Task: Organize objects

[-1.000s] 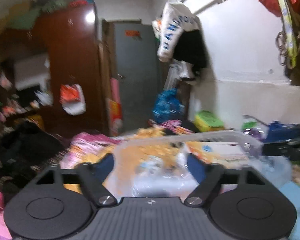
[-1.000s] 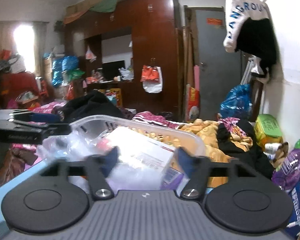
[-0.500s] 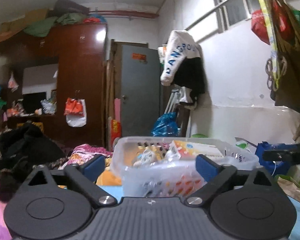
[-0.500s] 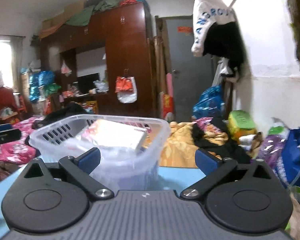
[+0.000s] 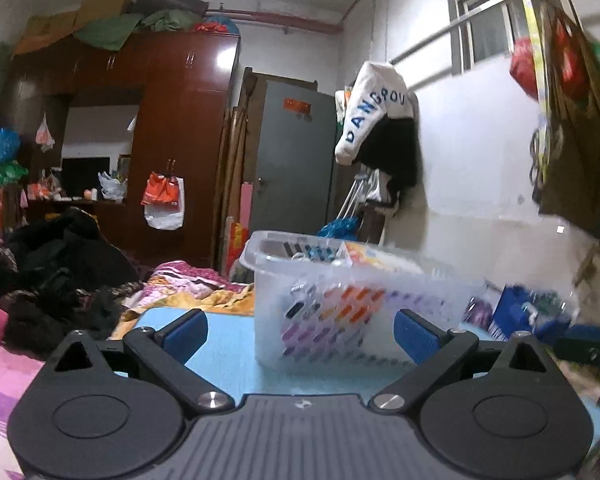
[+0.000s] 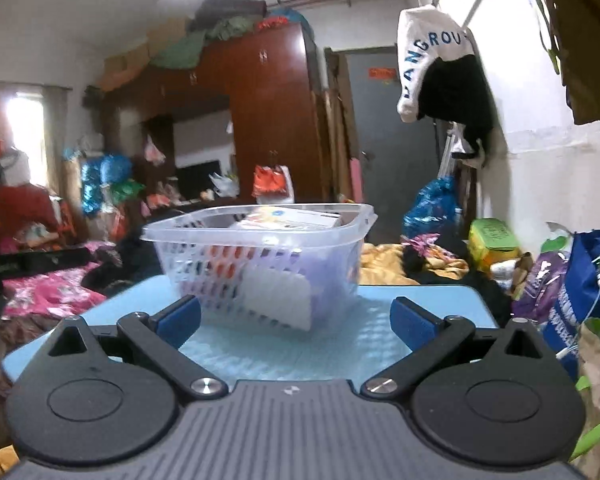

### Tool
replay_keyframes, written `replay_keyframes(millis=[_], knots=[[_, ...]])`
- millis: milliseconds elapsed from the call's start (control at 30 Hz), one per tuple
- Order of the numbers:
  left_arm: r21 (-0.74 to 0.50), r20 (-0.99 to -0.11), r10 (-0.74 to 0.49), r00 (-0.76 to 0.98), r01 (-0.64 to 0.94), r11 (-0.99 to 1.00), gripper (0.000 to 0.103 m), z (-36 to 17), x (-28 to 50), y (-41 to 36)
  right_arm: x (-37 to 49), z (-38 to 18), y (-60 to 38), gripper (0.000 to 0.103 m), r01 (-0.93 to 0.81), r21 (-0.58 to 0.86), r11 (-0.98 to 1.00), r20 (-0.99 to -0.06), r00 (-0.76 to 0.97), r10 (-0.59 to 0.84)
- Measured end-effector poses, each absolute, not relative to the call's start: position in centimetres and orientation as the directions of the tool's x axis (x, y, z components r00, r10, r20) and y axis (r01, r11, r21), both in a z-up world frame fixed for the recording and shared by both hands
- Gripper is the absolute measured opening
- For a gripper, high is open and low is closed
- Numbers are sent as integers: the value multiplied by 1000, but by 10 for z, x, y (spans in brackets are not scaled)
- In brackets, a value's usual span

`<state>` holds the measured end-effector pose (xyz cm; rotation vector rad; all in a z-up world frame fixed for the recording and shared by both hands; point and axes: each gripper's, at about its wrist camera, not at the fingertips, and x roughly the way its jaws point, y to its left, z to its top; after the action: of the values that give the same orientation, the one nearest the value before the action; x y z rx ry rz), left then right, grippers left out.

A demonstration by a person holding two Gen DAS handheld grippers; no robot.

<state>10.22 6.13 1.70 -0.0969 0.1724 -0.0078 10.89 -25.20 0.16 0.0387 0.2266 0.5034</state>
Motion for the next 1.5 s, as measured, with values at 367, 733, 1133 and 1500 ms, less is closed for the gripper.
replay_keyframes(millis=[367, 733, 1133, 1500], knots=[[-40, -201, -30, 979, 22, 999, 101, 13, 90, 43, 104, -3, -252, 103, -467, 101, 879, -222, 850, 477], [-45, -226, -37, 973, 28, 999, 101, 7, 91, 42, 102, -11, -250, 103, -480, 117, 869, -242, 835, 494], [-40, -216, -66, 974, 58, 998, 101, 21, 90, 27, 103, 5, -246, 103, -498, 120, 859, -246, 823, 512], [-11, -254, -55, 966, 54, 998, 101, 59, 103, 0, 124, 35, -239, 103, -466, 108, 878, -309, 824, 476]])
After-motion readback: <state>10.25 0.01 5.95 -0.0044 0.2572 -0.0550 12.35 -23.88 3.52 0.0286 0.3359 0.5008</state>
